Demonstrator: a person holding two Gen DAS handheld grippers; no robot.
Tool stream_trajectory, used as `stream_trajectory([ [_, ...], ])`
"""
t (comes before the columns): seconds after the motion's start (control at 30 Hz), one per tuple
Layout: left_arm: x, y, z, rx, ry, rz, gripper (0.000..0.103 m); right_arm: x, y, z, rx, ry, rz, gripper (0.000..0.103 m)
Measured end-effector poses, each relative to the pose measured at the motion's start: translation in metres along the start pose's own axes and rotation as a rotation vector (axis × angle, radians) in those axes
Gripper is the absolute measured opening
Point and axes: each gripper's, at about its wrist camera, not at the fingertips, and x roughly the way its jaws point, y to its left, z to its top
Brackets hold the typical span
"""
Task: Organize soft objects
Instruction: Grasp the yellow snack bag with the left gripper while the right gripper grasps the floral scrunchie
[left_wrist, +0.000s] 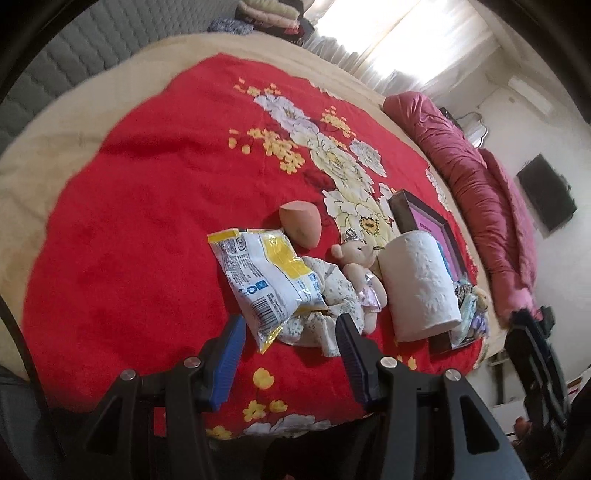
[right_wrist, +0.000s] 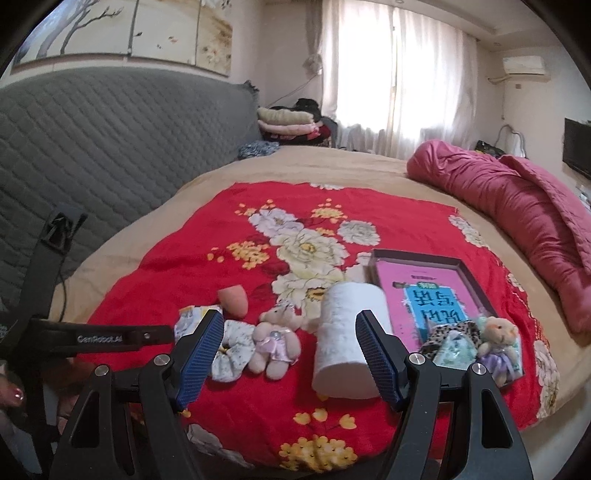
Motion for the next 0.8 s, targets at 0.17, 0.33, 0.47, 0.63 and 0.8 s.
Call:
stream_trajectory([
  [0.17,0.020,0.019,0.009,-0.081,0.038,-0.062,0.051,0.012,0.006,-0.005,-0.017,0.026,0.012,0.075],
  [0.33,0.041,0.031,0.018,-0.151,0.078,-0.129,0.051,0.026,0.010,-0.010,-0.022,0.050,0.017,0.075],
  [0.47,0.054,0.038,0.022,-0.173,0.096,-0.116,0.051,0.036,0.013,-0.014,-0.027,0.069,0.022,0.075],
  [0.63,0.066,0.044,0.027,-0.217,0.107,-0.146,0.052,0.050,0.019,-0.018,-0.038,0.091,0.032,0.075],
  [0.8,0.075,0.048,0.033,-0.237,0.107,-0.176,0.053,0.068,0.026,-0.021,-0.054,0.121,0.041,0.075],
])
